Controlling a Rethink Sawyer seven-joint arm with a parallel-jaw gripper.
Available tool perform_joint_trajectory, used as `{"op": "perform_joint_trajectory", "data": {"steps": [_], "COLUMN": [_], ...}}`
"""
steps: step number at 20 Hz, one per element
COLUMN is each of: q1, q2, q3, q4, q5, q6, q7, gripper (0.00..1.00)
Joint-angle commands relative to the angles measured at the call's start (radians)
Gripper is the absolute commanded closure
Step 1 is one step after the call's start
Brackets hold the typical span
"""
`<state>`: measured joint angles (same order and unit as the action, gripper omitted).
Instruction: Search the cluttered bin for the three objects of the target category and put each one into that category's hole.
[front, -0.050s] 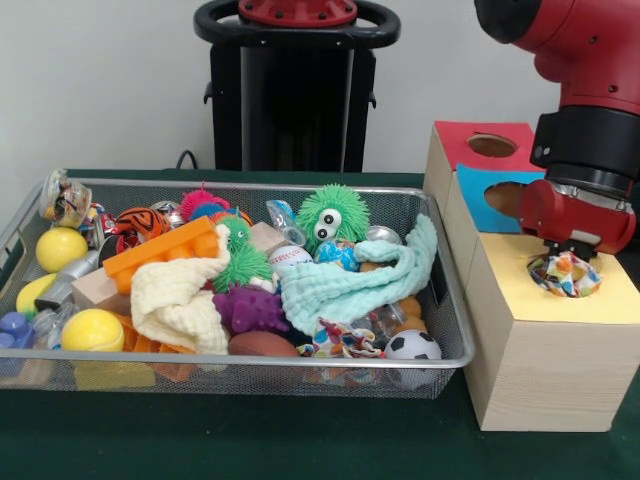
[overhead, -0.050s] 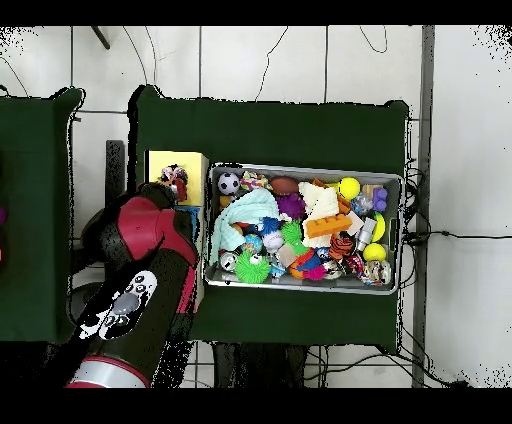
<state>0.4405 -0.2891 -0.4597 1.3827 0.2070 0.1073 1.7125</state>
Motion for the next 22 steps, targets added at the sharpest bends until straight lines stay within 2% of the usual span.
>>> {"op": "perform_joint_trajectory", "data": {"steps": [1,2,11,19,22], "q1": [-0.004,-0.004,-0.004,-0.039,-0.063], "q2": [0.119,0.119,0.115,0.074,0.042], "q3": [0.123,0.123,0.12,0.161,0.192], "q4": [0.048,0.046,0.048,0.063,0.095], "q5": [-0.049,-0.052,-0.048,-0.054,-0.058], "q6": [0.244,0.248,0.254,0.307,0.259], "q7": [0.074,0.074,0.083,0.049,0.047], "gripper": [1.0,0.0,0.0,0.0,0.0]}}
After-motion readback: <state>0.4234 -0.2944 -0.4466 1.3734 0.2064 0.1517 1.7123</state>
